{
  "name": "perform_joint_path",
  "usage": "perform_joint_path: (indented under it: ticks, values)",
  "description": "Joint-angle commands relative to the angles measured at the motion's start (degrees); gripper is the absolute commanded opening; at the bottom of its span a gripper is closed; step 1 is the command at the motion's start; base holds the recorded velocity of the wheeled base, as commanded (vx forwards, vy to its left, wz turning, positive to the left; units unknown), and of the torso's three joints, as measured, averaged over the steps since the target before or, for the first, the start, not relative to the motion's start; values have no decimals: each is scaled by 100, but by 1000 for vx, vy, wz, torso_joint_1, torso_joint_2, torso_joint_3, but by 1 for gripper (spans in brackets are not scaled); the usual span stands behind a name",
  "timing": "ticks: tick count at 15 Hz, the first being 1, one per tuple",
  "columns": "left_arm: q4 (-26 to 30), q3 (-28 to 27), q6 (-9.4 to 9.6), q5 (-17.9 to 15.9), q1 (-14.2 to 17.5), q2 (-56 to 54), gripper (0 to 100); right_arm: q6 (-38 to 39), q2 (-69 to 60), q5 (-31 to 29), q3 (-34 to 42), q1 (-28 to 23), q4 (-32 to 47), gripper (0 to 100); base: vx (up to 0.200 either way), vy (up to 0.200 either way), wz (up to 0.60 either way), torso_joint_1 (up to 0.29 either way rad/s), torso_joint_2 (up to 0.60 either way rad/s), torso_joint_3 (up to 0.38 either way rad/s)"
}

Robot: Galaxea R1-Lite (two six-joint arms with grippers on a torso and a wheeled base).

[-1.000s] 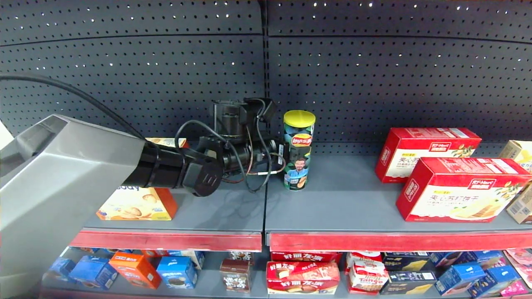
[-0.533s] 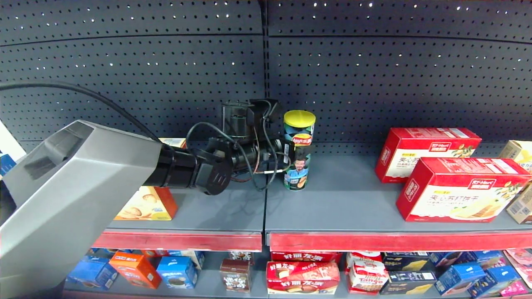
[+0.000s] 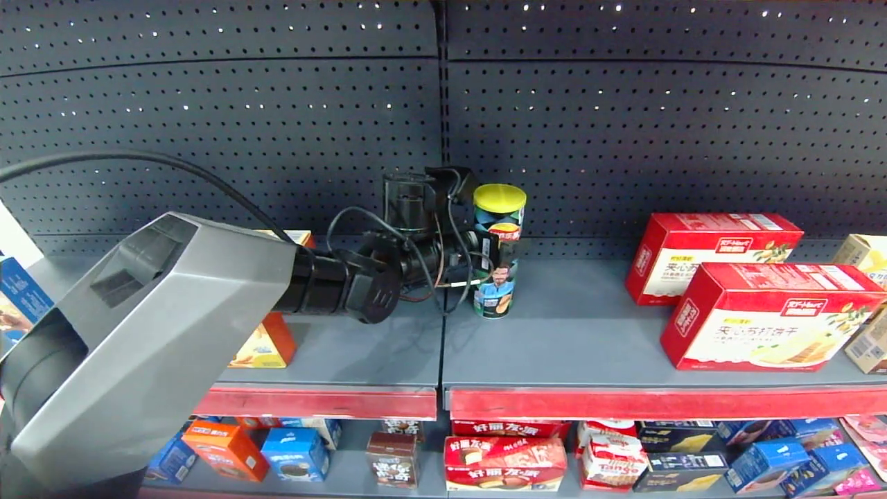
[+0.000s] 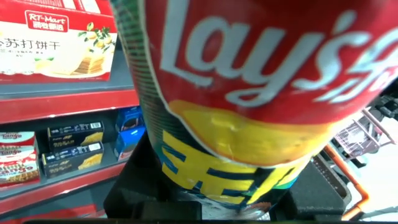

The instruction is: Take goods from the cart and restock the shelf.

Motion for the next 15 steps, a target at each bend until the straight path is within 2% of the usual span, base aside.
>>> perform_joint_path:
  ticks: [1,15]
  values:
    - [-7,-140,-78,27,-44,140,100,-23,-93,1,3,-2,37,0,0,0,0,0,0,0]
    - [2,-307,-114,124,-88,316,100,-32,-190,1,-129,-2,204,0,0,0,0,0,0,0]
